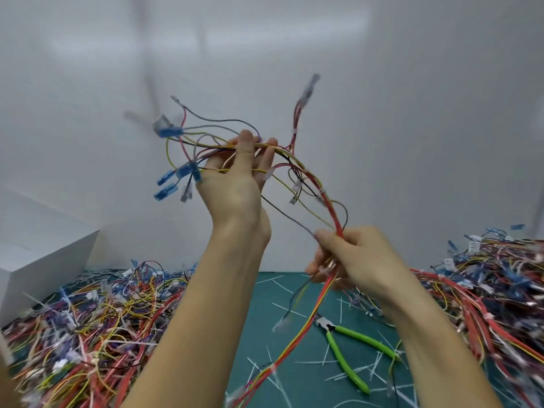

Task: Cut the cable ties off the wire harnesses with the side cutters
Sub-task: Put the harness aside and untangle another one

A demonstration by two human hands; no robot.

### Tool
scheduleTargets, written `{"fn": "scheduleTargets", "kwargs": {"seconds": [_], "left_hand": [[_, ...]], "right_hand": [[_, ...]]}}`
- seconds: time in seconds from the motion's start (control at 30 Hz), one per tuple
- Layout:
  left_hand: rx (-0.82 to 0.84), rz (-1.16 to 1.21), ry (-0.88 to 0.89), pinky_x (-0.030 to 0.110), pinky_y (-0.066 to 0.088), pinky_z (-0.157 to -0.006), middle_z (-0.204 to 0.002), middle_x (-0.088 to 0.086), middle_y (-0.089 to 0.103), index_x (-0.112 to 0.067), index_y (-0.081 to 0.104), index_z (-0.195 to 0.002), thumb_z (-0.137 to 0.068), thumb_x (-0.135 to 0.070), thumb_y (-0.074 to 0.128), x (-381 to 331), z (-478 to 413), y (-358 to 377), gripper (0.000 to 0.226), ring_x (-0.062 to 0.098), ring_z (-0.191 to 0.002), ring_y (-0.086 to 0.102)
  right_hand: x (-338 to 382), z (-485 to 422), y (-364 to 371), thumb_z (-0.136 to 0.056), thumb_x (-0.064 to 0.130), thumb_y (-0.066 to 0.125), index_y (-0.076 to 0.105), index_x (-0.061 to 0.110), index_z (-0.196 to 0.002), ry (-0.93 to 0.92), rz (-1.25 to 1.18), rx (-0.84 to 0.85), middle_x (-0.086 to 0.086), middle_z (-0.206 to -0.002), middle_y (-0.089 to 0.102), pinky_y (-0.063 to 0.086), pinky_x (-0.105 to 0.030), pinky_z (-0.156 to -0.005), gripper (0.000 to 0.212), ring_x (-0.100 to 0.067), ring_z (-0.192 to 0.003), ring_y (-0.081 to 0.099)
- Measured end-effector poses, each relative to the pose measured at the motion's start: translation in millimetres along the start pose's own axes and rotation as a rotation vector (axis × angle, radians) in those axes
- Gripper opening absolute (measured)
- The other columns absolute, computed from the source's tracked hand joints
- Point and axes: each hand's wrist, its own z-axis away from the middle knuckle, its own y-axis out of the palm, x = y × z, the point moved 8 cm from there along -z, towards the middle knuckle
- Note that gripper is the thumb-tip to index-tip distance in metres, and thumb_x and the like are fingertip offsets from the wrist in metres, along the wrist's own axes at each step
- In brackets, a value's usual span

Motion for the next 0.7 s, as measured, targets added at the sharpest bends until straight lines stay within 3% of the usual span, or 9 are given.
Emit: {"fn": "scheduleTargets", "kwargs": {"seconds": [0.1,0.2,0.33,0.4,0.47,0.6,0.7], "left_hand": [[0.037,0.021,-0.092,0.023,0.060,-0.067,-0.082,0.008,0.072,0.005,0.059,-0.103,-0.097,-0.007,0.056,6.0,-1.0,-5.7,0.013,0.017,-0.073,0.074],[0.076,-0.069,-0.199,0.029,0.061,-0.079,-0.108,0.020,0.070,0.011,0.058,-0.119,-0.099,-0.008,0.054,15.1,-2.8,-15.1,0.028,0.025,-0.089,0.073],[0.136,-0.217,-0.286,0.031,0.061,-0.072,-0.112,0.015,0.072,0.003,0.064,-0.118,-0.099,-0.016,0.056,24.4,-2.8,-30.7,0.028,0.030,-0.092,0.074],[0.156,-0.284,-0.326,0.031,0.061,-0.068,-0.109,0.013,0.074,0.000,0.065,-0.114,-0.101,-0.022,0.054,31.2,-4.6,-38.8,0.028,0.029,-0.089,0.075],[0.133,-0.334,-0.400,0.030,0.060,-0.063,-0.107,0.013,0.074,0.000,0.064,-0.109,-0.103,-0.024,0.049,45.4,-7.5,-50.1,0.029,0.026,-0.085,0.075],[0.047,-0.460,-0.605,0.030,0.061,-0.061,-0.116,0.020,0.069,-0.002,0.058,-0.107,-0.103,-0.029,0.047,87.3,-4.7,-92.6,0.030,0.022,-0.078,0.075],[0.158,-0.737,-0.888,0.037,0.058,-0.072,-0.118,0.015,0.069,-0.004,0.053,-0.120,-0.097,-0.050,0.052,121.4,17.0,-138.4,0.051,0.026,-0.095,0.071]], "right_hand": [[6.8,-1.8,-21.8,-0.100,0.036,0.053,0.059,0.011,-0.069,-0.135,-0.122,-0.225,0.000,-0.047,0.055,0.043,-0.030,-0.042,0.040,-0.018,-0.039,0.055],[14.3,-0.2,-43.0,-0.099,0.043,0.052,0.056,0.017,-0.066,-0.290,-0.039,-0.398,0.006,-0.045,0.046,0.033,-0.032,-0.049,0.042,-0.008,-0.041,0.042],[18.7,3.6,-59.8,-0.097,0.050,0.050,0.055,0.020,-0.077,-0.338,0.106,-0.511,0.000,-0.063,0.061,0.046,-0.040,-0.058,0.037,-0.018,-0.061,0.059],[12.8,-3.3,-58.3,-0.096,0.045,0.048,0.052,0.025,-0.086,-0.290,0.105,-0.460,-0.001,-0.073,0.059,0.046,-0.042,-0.065,0.022,-0.020,-0.067,0.056],[4.5,-12.3,-50.5,-0.099,0.032,0.047,0.051,0.028,-0.097,-0.243,0.036,-0.375,0.003,-0.074,0.053,0.039,-0.037,-0.061,0.006,-0.013,-0.060,0.047],[-18.2,-23.3,-25.1,-0.102,0.018,0.046,0.055,0.012,-0.106,-0.123,-0.073,-0.222,0.003,-0.067,0.045,0.037,-0.023,-0.046,0.011,-0.009,-0.048,0.043],[-36.6,-30.2,-8.8,-0.102,0.023,0.048,0.059,0.010,-0.102,-0.077,0.065,-0.169,0.002,-0.066,0.050,0.039,-0.030,-0.055,0.017,-0.015,-0.053,0.044]]}}
